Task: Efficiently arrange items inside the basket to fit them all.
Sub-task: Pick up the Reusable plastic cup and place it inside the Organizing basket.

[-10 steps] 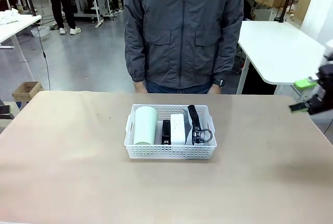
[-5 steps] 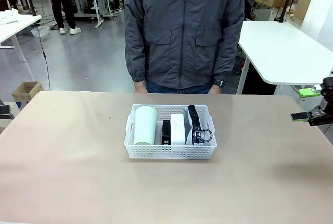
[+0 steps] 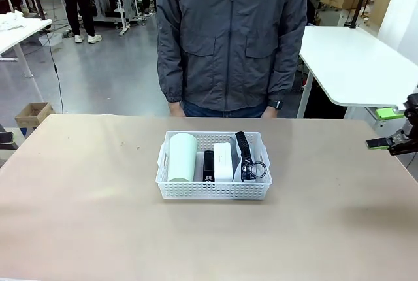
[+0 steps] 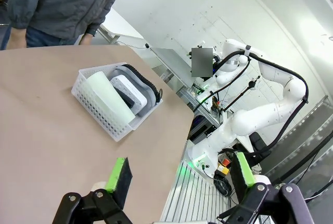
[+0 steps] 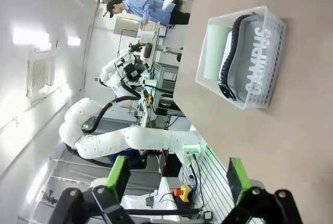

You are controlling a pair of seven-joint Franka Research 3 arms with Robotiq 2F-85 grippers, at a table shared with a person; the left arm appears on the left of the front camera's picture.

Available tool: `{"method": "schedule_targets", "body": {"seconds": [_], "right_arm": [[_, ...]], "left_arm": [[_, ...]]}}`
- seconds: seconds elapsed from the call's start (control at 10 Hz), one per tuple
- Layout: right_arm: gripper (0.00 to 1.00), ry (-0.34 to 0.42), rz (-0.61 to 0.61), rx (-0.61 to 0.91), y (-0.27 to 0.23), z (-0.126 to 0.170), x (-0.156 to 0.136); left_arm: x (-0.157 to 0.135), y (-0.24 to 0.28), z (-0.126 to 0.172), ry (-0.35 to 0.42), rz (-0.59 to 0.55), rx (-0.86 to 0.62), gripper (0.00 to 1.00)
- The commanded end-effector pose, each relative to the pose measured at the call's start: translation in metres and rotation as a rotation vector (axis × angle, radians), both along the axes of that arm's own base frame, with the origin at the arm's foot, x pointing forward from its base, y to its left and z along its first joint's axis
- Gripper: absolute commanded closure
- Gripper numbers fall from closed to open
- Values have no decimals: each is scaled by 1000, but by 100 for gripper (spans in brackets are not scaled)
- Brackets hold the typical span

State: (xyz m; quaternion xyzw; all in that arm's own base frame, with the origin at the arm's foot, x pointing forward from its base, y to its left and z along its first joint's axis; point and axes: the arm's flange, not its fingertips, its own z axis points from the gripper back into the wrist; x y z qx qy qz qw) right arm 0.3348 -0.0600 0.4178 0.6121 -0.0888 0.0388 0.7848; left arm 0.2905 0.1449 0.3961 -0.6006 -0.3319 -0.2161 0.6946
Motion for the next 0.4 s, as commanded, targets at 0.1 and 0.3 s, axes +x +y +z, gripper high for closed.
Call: {"method": "schedule_targets", "body": {"seconds": [0.1, 0.3], "right_arm": [[0, 0, 7, 1, -2, 3, -2], [0, 0, 7, 1, -2, 3, -2]], "left_arm": [[-1, -5, 4, 1, 16, -19, 0], [-1, -5, 4, 1, 16, -19, 0]]}}
